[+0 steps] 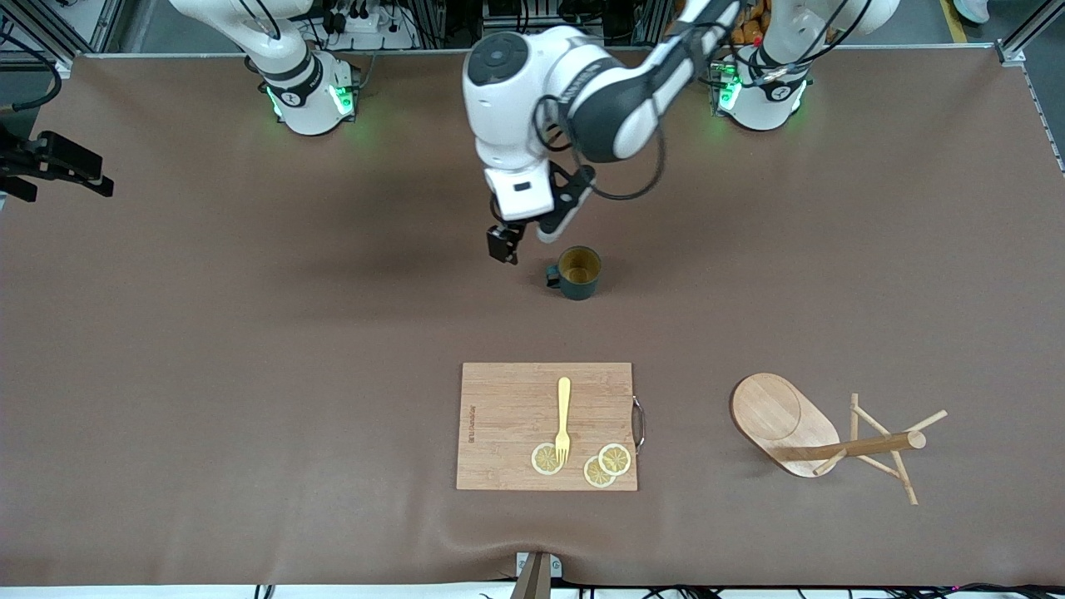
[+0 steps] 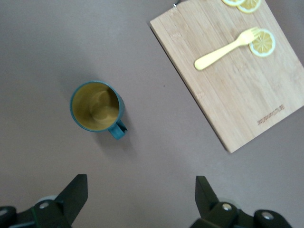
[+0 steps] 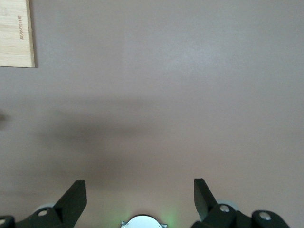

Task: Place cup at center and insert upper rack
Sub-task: 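Raise and rotate the left gripper beside the mug handle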

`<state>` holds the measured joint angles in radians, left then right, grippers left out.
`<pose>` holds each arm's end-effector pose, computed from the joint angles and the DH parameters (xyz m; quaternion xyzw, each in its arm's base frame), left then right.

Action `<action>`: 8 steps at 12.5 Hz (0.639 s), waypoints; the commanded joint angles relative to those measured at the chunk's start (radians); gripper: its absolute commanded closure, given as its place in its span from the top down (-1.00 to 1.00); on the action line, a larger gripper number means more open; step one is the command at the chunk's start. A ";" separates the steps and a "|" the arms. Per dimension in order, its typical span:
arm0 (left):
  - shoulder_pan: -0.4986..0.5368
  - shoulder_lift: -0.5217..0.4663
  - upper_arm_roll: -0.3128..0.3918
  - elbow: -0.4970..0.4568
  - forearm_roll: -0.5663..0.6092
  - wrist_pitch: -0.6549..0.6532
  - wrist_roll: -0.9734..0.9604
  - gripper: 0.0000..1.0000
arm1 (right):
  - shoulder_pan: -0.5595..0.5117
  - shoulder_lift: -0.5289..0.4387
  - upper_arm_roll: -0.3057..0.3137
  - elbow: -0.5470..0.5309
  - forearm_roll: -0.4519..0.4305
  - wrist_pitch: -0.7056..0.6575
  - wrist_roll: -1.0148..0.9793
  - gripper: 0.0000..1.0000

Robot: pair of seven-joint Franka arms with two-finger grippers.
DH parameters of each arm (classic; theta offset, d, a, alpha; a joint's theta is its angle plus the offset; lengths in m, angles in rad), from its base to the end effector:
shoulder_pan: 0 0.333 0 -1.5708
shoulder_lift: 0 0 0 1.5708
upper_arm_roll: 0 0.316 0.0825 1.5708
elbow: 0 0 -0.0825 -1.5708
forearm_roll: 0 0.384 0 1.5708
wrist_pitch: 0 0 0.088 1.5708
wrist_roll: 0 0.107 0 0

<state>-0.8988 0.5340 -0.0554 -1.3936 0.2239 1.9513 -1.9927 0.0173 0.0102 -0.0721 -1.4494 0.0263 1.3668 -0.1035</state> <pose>0.4295 -0.5675 0.4029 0.8820 0.4624 0.0910 0.0035 0.5353 -0.0259 0.6581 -0.9985 -0.0264 0.0452 0.0162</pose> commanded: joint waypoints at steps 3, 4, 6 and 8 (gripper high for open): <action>-0.135 0.127 0.022 0.080 0.173 0.001 -0.093 1.00 | -0.039 -0.019 -0.002 -0.022 0.046 0.000 -0.019 1.00; -0.156 0.153 0.020 0.091 0.207 0.002 -0.107 1.00 | -0.033 -0.019 0.003 -0.023 0.046 -0.002 -0.019 1.00; -0.204 0.187 0.020 0.093 0.299 0.015 -0.109 1.00 | -0.031 -0.019 0.003 -0.023 0.046 -0.002 -0.019 1.00; -0.238 0.227 0.020 0.091 0.389 0.018 -0.118 1.00 | -0.033 -0.019 0.003 -0.023 0.046 -0.002 -0.019 1.00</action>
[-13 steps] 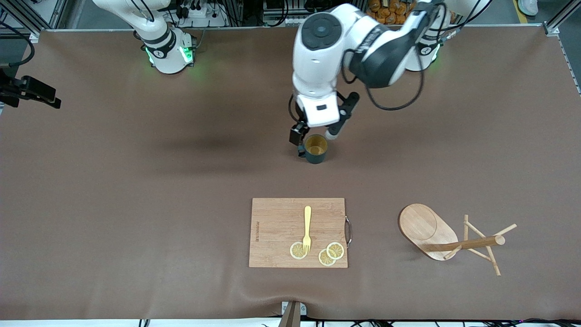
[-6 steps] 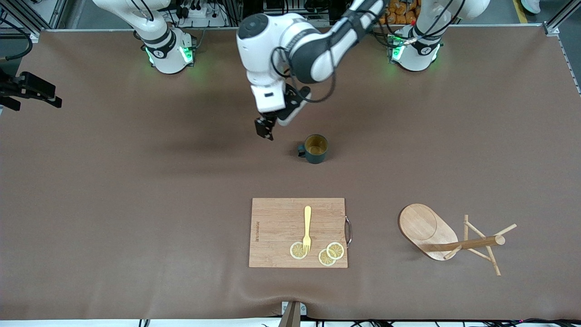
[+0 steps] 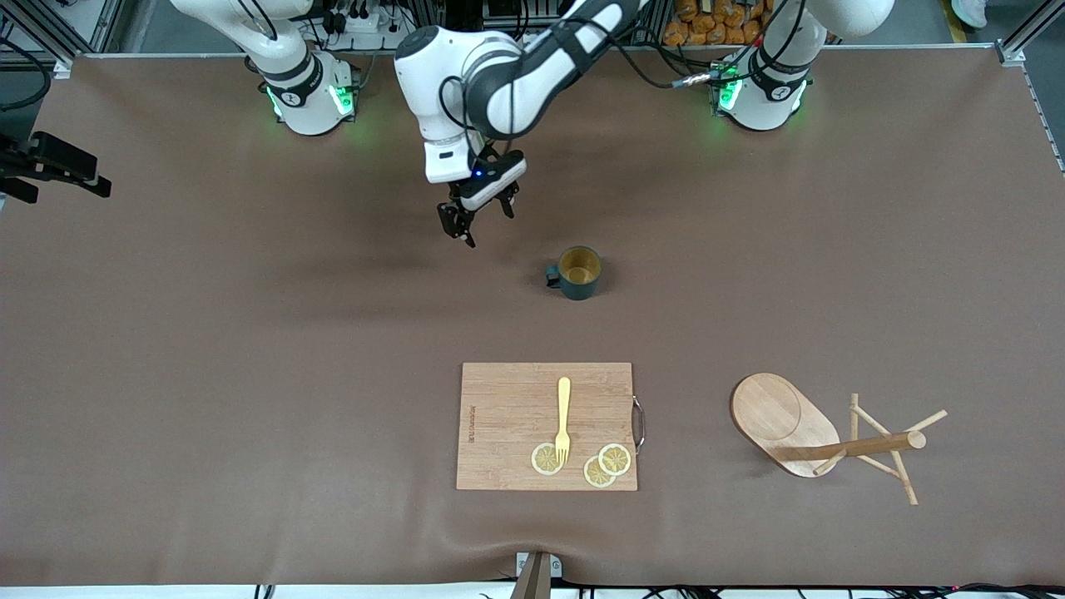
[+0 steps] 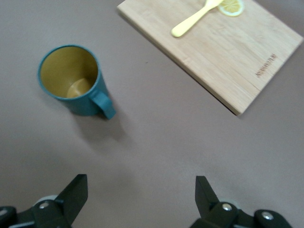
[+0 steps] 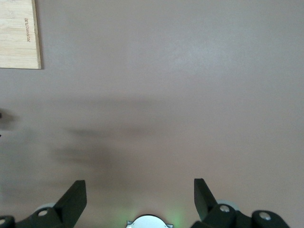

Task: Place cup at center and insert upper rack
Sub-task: 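Raise and rotate the left gripper beside the mug handle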

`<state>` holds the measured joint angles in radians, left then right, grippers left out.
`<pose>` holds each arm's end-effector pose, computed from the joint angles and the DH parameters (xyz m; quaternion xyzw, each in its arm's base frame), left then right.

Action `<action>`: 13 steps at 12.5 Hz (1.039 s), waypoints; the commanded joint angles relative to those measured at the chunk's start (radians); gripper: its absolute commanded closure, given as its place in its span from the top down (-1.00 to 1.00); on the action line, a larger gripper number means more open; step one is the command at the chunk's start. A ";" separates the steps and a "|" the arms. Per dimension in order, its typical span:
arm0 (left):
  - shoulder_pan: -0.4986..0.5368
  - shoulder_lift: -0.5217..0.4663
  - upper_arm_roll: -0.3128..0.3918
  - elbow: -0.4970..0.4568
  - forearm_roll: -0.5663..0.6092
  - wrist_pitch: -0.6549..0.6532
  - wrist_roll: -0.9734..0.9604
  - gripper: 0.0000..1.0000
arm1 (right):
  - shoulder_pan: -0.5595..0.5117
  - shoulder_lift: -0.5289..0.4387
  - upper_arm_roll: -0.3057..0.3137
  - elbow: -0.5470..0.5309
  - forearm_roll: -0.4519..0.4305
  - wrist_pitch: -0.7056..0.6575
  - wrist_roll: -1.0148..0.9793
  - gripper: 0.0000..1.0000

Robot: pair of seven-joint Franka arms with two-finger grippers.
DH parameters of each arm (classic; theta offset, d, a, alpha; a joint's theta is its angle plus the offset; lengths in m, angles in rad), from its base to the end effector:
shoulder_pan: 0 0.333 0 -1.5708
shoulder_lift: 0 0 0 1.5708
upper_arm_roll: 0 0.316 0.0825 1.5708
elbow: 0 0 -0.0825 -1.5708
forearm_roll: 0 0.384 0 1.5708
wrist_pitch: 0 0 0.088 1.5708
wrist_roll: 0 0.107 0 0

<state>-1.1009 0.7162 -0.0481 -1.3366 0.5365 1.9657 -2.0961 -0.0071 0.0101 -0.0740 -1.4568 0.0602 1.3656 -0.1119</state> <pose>0.3364 -0.6496 0.3055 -0.9101 -0.3457 -0.2264 0.0296 0.5346 -0.0358 0.6549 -0.9981 -0.0200 0.0475 0.0341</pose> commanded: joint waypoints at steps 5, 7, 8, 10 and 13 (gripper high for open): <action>-0.092 0.149 0.007 0.030 0.393 0.010 -0.143 1.00 | -0.007 -0.018 0.005 -0.014 0.010 0.000 -0.012 1.00; -0.108 0.192 0.005 0.028 0.518 0.010 -0.189 1.00 | -0.007 -0.018 0.005 -0.014 0.009 0.000 -0.014 1.00; -0.111 0.213 0.005 0.024 0.564 0.010 -0.214 1.00 | -0.010 -0.016 0.005 -0.013 0.009 0.003 -0.014 1.00; -0.116 0.229 0.004 -0.001 0.662 0.010 -0.310 1.00 | -0.010 -0.018 0.003 -0.011 0.000 0.006 -0.014 1.00; -0.137 0.243 0.005 -0.120 0.798 -0.011 -0.484 1.00 | -0.007 -0.018 0.005 -0.010 -0.019 0.006 -0.014 1.00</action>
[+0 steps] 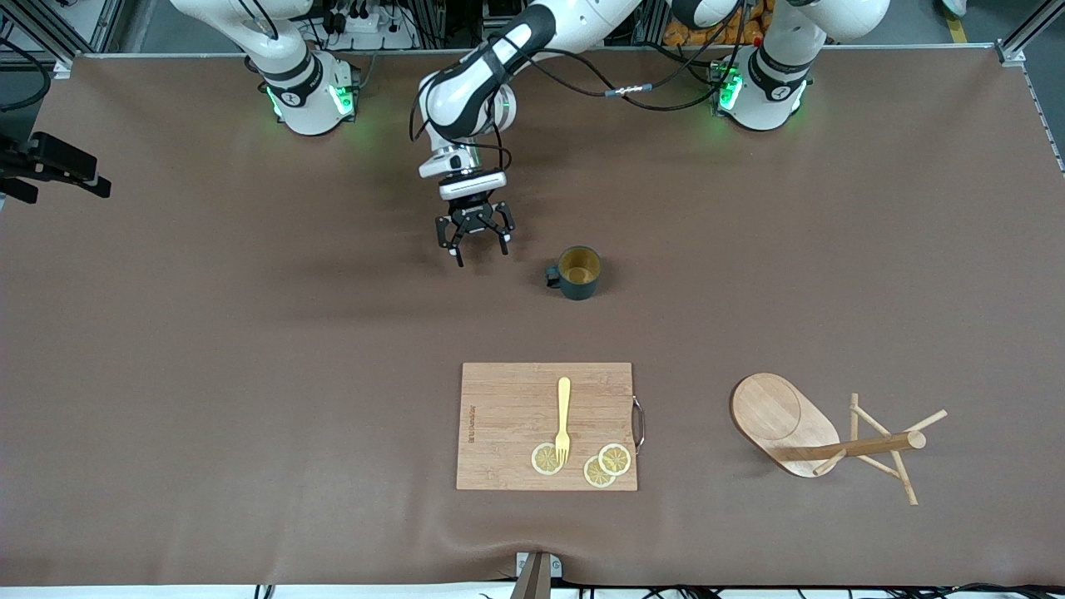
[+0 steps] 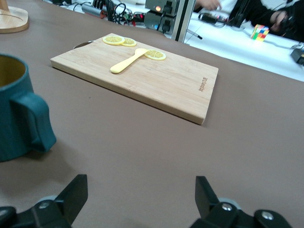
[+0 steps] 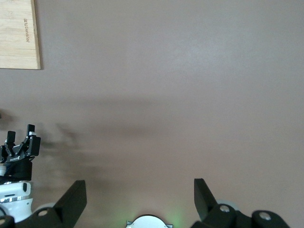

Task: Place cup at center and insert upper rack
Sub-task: 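Raise and rotate the left gripper beside the mug handle, then lower the left gripper and close it on the mug handle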

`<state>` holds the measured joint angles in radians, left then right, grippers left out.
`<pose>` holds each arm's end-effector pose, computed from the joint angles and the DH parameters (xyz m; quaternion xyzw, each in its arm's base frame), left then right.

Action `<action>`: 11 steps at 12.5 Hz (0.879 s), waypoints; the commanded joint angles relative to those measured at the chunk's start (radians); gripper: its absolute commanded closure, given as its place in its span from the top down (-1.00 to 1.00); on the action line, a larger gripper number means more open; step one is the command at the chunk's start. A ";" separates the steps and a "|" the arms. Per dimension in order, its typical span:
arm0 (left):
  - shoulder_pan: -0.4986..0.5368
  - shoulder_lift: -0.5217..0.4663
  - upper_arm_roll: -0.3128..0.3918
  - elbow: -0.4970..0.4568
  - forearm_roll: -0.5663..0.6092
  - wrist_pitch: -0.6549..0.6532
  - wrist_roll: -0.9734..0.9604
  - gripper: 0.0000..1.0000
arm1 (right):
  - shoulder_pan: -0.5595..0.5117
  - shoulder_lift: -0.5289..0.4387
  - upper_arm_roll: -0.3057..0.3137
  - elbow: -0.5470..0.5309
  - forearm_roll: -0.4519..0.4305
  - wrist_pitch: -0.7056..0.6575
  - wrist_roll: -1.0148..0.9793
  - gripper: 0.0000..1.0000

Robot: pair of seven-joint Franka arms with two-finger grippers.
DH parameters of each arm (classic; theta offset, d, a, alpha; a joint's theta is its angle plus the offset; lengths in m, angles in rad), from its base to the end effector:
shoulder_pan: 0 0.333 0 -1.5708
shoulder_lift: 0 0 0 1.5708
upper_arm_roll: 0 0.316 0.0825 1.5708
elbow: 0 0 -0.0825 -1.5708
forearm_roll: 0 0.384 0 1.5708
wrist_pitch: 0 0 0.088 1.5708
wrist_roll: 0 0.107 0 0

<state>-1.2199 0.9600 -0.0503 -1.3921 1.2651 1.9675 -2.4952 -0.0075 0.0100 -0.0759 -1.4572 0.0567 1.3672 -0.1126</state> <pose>0.2755 -0.6569 0.1328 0.8444 0.1988 0.4975 0.0005 0.5347 -0.0375 0.6549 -0.9982 -0.0189 0.0470 0.0324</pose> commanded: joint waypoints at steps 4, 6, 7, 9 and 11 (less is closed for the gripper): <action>-0.056 -0.003 0.010 -0.142 0.108 -0.107 -0.085 1.00 | 0.026 -0.018 0.016 -0.009 -0.083 0.006 -0.013 1.00; -0.063 -0.006 0.013 -0.181 0.125 -0.133 -0.082 1.00 | 0.026 -0.018 0.015 -0.009 -0.084 0.006 -0.013 1.00; -0.063 -0.010 0.009 -0.206 0.190 -0.150 -0.083 1.00 | 0.023 -0.018 0.015 -0.009 -0.084 0.006 -0.013 1.00; -0.063 -0.010 0.010 -0.214 0.218 -0.156 -0.086 1.00 | 0.018 -0.018 0.012 -0.009 -0.086 0.006 -0.013 1.00; -0.064 -0.014 0.010 -0.222 0.220 -0.156 -0.073 0.95 | 0.012 -0.018 0.008 -0.009 -0.081 0.001 -0.010 1.00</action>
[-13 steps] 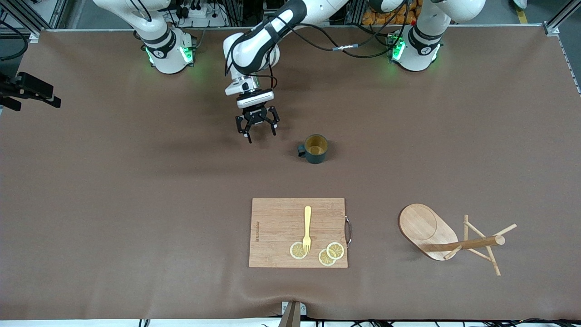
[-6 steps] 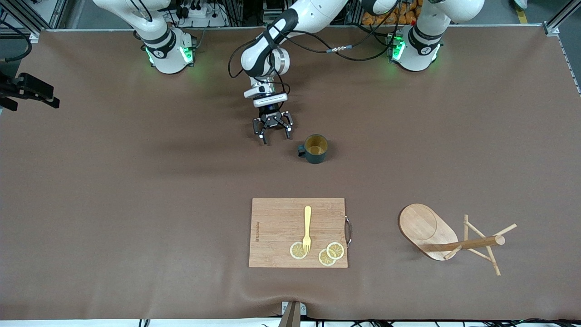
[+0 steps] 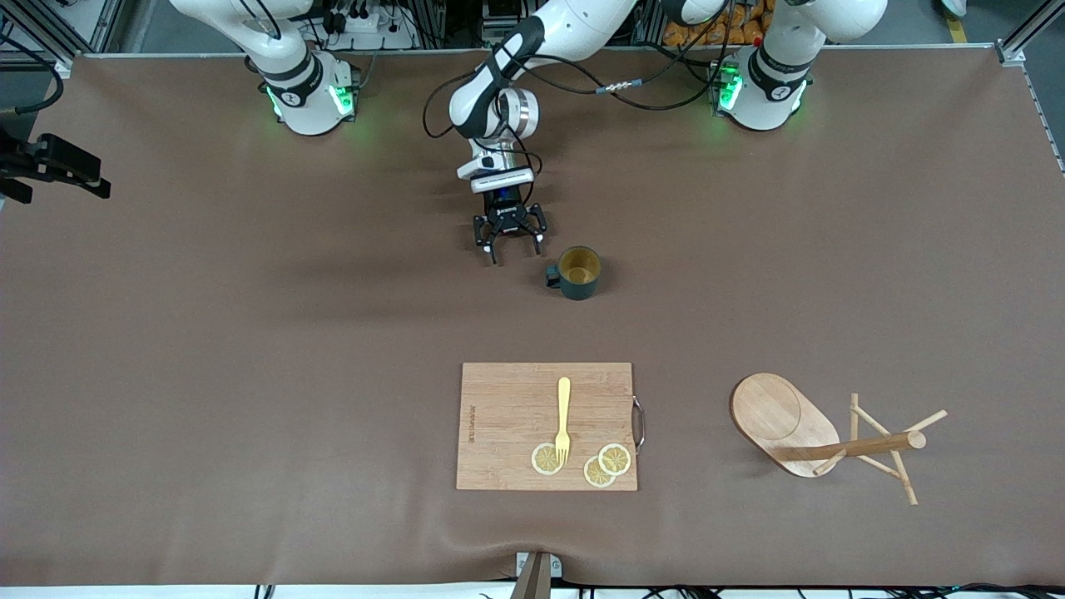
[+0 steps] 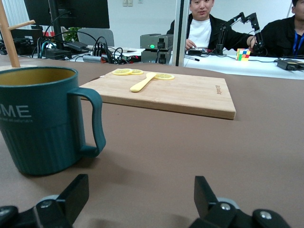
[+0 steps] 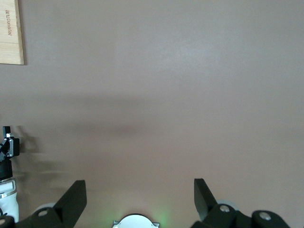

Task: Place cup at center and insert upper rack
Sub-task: 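Lower the left gripper and close it on the mug handle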

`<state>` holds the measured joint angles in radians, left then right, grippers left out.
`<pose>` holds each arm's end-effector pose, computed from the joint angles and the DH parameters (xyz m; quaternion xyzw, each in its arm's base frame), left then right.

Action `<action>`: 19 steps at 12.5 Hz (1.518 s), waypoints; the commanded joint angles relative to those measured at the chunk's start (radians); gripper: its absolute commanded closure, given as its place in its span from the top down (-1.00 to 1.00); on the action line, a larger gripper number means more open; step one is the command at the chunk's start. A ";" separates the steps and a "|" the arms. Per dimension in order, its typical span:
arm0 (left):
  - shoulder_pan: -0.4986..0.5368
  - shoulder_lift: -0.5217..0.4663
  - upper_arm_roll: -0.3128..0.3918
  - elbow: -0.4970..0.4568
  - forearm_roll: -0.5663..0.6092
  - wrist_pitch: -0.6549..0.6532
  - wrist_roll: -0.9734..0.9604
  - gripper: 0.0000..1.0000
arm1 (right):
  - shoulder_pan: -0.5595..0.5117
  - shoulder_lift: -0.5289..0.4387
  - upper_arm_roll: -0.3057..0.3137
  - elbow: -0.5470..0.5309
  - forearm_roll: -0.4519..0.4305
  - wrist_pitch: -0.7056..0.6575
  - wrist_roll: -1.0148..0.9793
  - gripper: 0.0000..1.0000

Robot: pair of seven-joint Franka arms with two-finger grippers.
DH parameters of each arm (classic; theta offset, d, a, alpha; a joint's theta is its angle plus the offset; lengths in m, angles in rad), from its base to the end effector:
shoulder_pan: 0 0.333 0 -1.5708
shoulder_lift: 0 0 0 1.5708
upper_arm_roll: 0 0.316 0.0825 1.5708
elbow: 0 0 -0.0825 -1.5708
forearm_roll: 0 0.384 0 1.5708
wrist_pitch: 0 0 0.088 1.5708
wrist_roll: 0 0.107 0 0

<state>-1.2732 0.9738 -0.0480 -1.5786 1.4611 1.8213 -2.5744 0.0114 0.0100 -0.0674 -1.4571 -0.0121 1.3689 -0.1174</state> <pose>0.2406 -0.6021 0.0684 -0.8001 -0.1062 -0.5881 0.0510 0.5352 -0.0313 0.6549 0.9983 0.0297 -0.0494 0.0020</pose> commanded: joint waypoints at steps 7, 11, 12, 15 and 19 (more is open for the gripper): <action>-0.008 -0.050 0.011 -0.129 0.076 -0.020 0.007 0.84 | -0.021 -0.018 0.000 -0.009 -0.011 -0.004 -0.007 1.00; 0.011 -0.049 0.013 -0.129 0.155 -0.019 0.002 0.73 | -0.021 -0.018 0.000 -0.012 -0.002 -0.007 -0.005 1.00; 0.018 -0.049 0.014 -0.129 0.160 -0.019 0.002 0.73 | -0.021 -0.018 0.000 -0.009 -0.002 -0.005 -0.007 1.00; 0.020 -0.049 0.014 -0.139 0.168 -0.019 -0.003 0.73 | -0.014 -0.018 0.004 -0.009 0.001 -0.004 -0.007 1.00; 0.029 -0.050 0.014 -0.152 0.169 -0.019 -0.009 0.75 | -0.014 -0.018 0.004 -0.008 0.003 -0.001 -0.005 1.00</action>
<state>-1.2528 0.9579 -0.0332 -1.6904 1.6039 1.8035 -2.5719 0.0037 0.0100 -0.0710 -1.4571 -0.0120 1.3663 -0.1174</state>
